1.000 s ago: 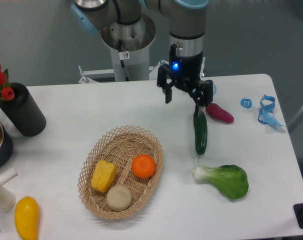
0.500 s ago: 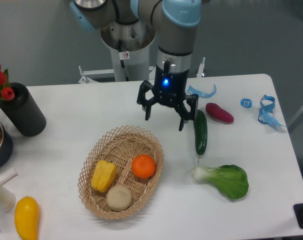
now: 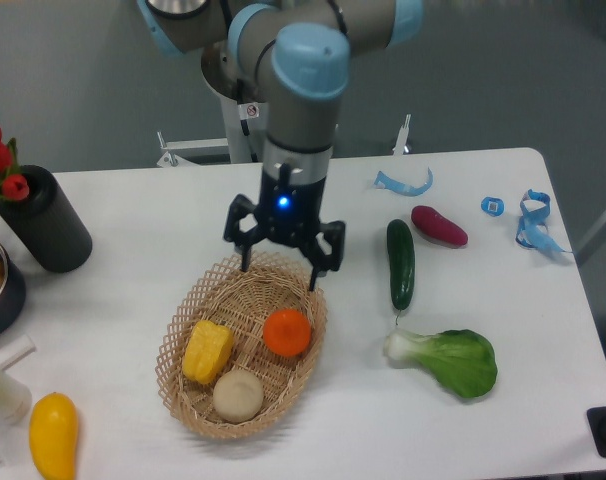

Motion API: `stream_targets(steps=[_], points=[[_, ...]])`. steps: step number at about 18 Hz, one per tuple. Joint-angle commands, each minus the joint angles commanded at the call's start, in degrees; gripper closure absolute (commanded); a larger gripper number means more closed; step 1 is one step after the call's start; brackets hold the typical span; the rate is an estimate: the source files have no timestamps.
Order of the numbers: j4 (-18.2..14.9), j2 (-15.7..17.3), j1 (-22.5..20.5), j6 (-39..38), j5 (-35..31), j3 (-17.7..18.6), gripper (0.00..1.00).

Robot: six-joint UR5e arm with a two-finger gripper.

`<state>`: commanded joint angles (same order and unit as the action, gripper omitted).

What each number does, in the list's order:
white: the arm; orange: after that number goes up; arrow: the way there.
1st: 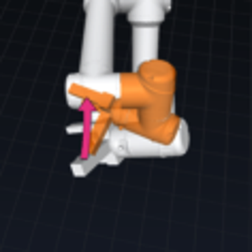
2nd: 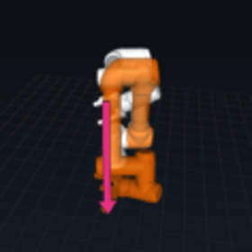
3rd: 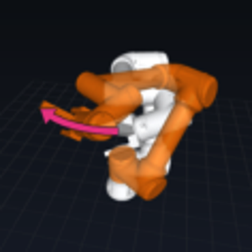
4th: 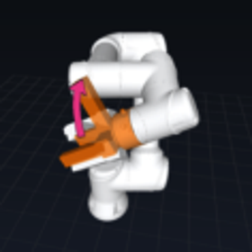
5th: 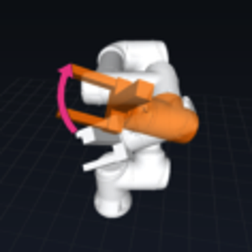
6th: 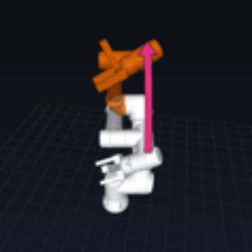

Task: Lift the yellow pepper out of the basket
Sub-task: 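Move the open gripper over the wicker basket toward the yellow pepper, then lower the gripper onto the yellow bell pepper and close on it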

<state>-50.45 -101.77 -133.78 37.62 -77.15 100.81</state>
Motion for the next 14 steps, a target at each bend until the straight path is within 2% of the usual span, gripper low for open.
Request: stream_targets(steps=[5, 11, 14], points=[[0.2, -5.5, 3.4, -0.4, -3.7, -0.5, 0.0], [0.4, -8.5, 5.8, 0.2, -6.2, -0.3, 0.0], [2.7, -11.1, 7.7, 0.0, -8.4, -0.4, 0.0]])
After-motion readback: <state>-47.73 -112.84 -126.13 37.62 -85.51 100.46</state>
